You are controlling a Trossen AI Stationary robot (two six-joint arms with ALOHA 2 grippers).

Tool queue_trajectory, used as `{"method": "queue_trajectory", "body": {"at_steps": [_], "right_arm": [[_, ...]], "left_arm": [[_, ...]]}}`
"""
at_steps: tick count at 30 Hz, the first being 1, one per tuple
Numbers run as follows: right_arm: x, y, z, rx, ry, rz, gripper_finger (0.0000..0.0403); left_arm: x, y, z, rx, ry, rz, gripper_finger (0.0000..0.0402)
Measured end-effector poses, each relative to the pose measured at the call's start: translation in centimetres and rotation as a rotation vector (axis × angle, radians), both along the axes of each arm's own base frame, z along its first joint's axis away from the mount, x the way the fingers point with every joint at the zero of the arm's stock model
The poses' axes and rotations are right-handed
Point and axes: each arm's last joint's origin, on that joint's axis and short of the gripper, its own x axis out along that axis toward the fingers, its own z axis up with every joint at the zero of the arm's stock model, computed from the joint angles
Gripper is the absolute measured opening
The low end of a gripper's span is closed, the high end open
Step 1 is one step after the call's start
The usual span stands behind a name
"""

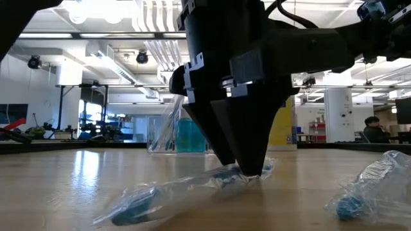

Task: Pick & Place toothbrushing station
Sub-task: Put the blue toothbrush into the transparent organizer

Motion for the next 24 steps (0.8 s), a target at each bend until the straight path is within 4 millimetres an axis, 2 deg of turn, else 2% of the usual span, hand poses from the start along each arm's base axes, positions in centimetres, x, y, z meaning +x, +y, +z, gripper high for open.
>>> {"method": "queue_trajectory", "body": {"at_steps": [6,9,13,19,21,24], "right_arm": [[-0.01,0.00,0.08,-0.016,-0.009,-0.003,0.0008],[-0.01,0.00,0.08,-0.016,-0.009,-0.003,0.0008],[0.00,0.00,0.08,-0.016,-0.008,-0.003,0.0008],[0.00,0.00,0.09,-0.016,-0.008,-0.003,0.0008],[0.00,0.00,0.09,-0.016,-0.008,-0.003,0.0008],[0.00,0.00,0.09,-0.017,-0.008,-0.003,0.0008]], "left_arm": [[-0.03,0.07,-0.58,0.014,0.008,-0.053,0.0204],[-0.02,0.08,-0.62,0.032,0.005,-0.067,0.0188],[-0.02,0.15,-0.62,0.046,0.004,-0.075,0.0136],[-0.06,0.16,-0.68,0.063,0.023,-0.151,0.0027],[-0.08,0.19,-0.58,0.069,0.027,-0.173,0.0012],[-0.18,0.24,-0.27,0.083,0.029,-0.202,0.0017]]}}
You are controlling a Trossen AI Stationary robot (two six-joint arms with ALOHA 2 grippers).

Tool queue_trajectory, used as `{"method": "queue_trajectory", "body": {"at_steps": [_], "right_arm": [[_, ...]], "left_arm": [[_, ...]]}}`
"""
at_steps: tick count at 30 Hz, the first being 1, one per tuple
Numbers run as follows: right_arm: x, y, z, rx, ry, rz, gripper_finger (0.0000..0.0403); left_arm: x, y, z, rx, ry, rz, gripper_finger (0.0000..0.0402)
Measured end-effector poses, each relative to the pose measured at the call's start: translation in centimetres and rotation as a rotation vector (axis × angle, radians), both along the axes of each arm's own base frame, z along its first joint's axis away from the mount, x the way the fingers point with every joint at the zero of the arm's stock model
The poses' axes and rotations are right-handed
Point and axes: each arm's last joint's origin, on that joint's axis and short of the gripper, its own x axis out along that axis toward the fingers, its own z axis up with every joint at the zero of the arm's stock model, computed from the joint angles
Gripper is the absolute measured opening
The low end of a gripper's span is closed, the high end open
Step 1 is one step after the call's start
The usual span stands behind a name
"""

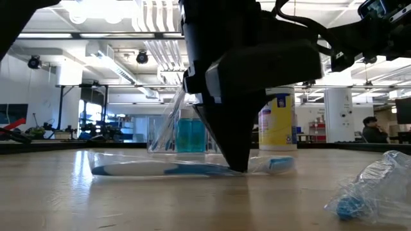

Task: Pick & Place toothbrushing station
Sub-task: Put the blue toothbrush into the transparent organizer

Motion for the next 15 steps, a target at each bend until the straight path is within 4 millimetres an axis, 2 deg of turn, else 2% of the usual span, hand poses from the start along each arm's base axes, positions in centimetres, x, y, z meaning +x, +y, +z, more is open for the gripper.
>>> {"method": "queue_trajectory", "body": {"at_steps": [5,11,15], "right_arm": [[0.0,0.0,0.0,0.000,0.000,0.000,0.0008],[0.0,0.0,-0.1,0.002,0.003,0.001,0.0008],[0.0,0.0,-0.2,0.005,0.008,0.001,0.0008]], "left_arm": [[-0.8,-0.3,1.9,0.106,-0.039,-0.056,0.0004],[-3.4,-1.1,8.5,0.243,-0.219,-0.126,0.0003],[-7.0,-0.9,12.8,0.320,-0.340,-0.123,0.0002]]}}
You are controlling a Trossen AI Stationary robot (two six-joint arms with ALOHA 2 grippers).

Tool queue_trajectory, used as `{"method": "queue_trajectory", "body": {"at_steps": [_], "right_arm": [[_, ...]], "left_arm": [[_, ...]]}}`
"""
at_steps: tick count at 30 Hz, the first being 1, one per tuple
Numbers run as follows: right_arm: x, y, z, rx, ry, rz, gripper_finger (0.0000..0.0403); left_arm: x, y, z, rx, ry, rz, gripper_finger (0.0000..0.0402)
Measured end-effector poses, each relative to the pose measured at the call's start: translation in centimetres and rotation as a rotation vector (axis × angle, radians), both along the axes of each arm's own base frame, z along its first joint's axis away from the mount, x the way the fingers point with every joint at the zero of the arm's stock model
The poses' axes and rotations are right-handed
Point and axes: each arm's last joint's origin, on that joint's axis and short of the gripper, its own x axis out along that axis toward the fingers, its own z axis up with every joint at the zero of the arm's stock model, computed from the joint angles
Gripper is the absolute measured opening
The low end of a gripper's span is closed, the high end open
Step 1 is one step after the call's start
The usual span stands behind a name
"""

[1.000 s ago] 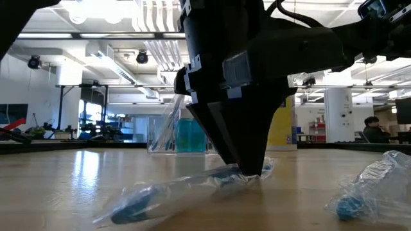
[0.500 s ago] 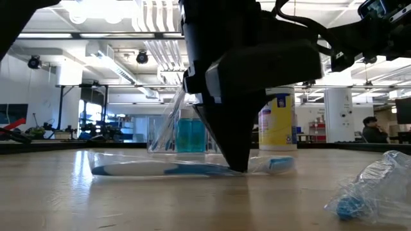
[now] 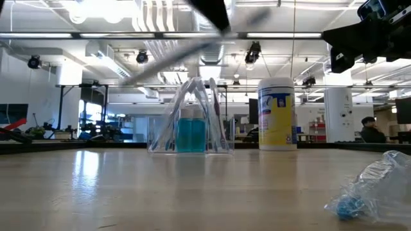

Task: Pick & Place toothbrushing station
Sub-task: Put the blue toothbrush into the transparent organizer

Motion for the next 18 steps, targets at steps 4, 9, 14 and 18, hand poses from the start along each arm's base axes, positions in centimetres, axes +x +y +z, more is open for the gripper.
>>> {"method": "queue_trajectory", "body": {"at_steps": [4,9,14,18], "right_arm": [[0.0,0.0,0.0,-0.004,-0.004,-0.001,0.0008],[0.0,0.0,0.1,-0.006,-0.006,-0.001,0.0008],[0.0,0.0,0.0,0.011,-0.005,0.001,0.0008],[0.0,0.0,-0.1,0.031,0.001,0.002,0.0008]], "left_arm": [[-4.8,1.2,4.0,0.004,-0.176,-0.022,0.0002],[-10.7,3.3,5.2,-0.047,-0.400,-0.121,0.0001],[-16.0,6.6,3.8,-0.130,-0.638,-0.232,0.0001],[-19.6,9.0,1.5,-0.140,-0.792,-0.294,0.0001]]}}
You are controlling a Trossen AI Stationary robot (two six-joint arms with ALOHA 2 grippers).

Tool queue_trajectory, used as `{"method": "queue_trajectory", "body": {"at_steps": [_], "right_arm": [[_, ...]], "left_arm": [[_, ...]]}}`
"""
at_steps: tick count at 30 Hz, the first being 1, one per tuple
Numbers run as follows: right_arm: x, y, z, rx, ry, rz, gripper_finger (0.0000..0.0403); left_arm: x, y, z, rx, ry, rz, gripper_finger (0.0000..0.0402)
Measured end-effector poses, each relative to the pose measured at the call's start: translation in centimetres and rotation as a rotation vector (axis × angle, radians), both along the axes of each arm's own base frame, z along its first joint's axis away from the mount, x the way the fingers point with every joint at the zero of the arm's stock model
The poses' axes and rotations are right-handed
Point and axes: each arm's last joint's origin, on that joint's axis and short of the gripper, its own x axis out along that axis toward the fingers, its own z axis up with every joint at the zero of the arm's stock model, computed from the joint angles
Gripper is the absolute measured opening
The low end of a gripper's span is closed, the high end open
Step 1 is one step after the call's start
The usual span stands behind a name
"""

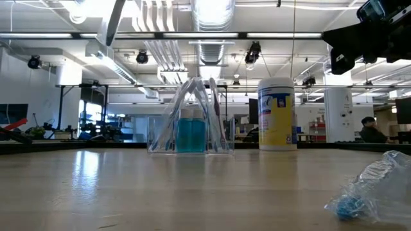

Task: Pick & Place toothbrushing station
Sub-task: Put the blue toothbrush into the transparent organizer

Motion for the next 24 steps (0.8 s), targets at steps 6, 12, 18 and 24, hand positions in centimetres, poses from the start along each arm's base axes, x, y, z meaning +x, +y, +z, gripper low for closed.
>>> {"method": "queue_trajectory", "body": {"at_steps": [6,12,18,24], "right_arm": [[0.0,0.0,-0.6,0.009,0.018,0.001,0.0008],[0.0,0.0,-0.6,0.010,0.021,0.001,0.0008],[0.0,0.0,-0.6,-0.017,0.018,-0.001,0.0008],[0.0,0.0,-0.5,-0.042,0.005,-0.003,0.0008]], "left_arm": [[-3.7,2.4,-4.2,-0.010,-0.113,-0.020,0.0000],[-5.8,3.7,-7.2,-0.025,-0.167,-0.090,0.0000],[-7.2,4.6,-7.8,0.013,-0.204,-0.104,0.0000],[-8.3,6.0,-7.7,0.034,-0.209,-0.075,0.0000]]}}
